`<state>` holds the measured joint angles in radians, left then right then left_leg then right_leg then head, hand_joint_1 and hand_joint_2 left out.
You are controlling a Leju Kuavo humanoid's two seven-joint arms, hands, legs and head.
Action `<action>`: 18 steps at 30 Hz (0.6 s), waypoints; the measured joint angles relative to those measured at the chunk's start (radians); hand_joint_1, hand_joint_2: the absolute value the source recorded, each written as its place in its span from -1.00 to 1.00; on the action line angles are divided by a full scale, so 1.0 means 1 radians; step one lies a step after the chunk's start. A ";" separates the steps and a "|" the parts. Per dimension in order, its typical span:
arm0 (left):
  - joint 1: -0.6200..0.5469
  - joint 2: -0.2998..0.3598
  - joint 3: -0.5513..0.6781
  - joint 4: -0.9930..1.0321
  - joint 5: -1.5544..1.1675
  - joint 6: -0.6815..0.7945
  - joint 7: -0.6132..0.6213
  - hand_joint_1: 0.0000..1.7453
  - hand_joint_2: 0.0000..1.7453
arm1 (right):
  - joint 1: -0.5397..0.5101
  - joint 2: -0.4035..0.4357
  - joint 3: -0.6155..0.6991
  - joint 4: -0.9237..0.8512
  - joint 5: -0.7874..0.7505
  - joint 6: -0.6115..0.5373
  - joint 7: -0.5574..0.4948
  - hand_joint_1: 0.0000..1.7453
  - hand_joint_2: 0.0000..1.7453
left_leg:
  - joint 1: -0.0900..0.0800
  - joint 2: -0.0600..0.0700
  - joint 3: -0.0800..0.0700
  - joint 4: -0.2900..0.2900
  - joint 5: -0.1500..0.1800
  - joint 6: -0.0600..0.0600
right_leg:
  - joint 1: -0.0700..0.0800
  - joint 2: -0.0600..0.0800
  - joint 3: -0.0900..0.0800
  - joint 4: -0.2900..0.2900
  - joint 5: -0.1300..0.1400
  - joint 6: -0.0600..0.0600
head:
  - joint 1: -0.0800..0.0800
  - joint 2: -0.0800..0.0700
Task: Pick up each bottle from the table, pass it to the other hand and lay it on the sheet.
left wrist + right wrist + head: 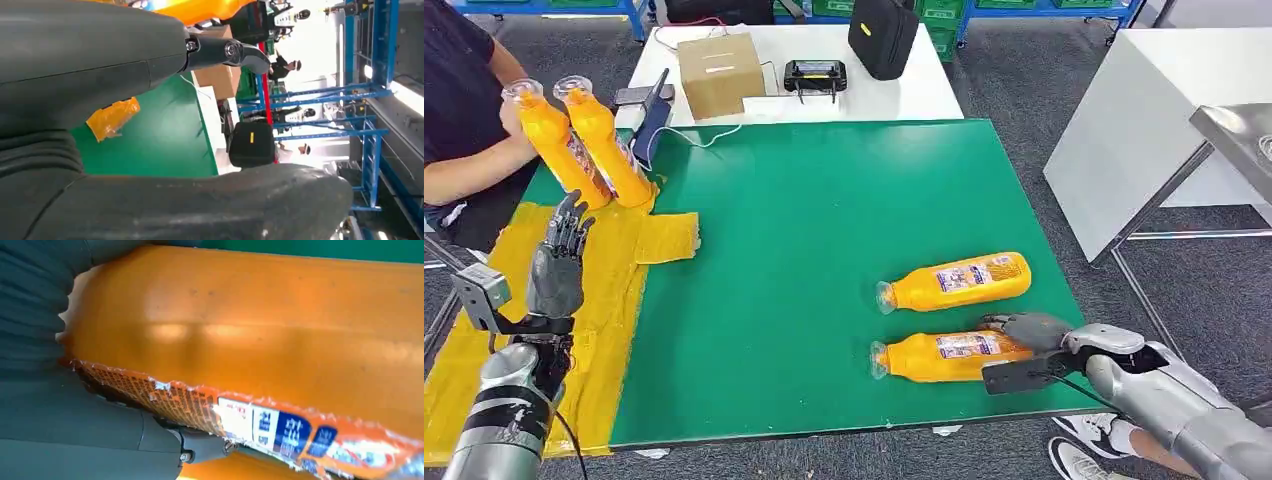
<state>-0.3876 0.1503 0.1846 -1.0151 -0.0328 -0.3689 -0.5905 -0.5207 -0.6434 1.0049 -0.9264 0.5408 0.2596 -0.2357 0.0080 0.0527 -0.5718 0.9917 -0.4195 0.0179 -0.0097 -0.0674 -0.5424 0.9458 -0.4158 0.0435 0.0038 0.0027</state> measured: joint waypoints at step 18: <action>0.065 -0.001 0.001 -0.091 0.000 -0.006 0.037 -1.00 -1.00 | 0.029 0.352 -0.197 0.050 -0.324 -0.065 -0.151 1.00 1.00 | 0.004 0.009 -0.016 0.000 0.005 -0.008 | 0.007 0.010 -0.011 0.009 0.009 -0.001 | -0.001 0.000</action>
<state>-0.3224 0.1491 0.1858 -1.1063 -0.0324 -0.3746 -0.5535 -0.4917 -0.2913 0.8082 -0.8759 0.2165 0.1942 -0.3868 0.0119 0.0615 -0.5880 0.9921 -0.4149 0.0104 -0.0027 -0.0572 -0.5533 0.9547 -0.4068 0.0425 0.0031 0.0027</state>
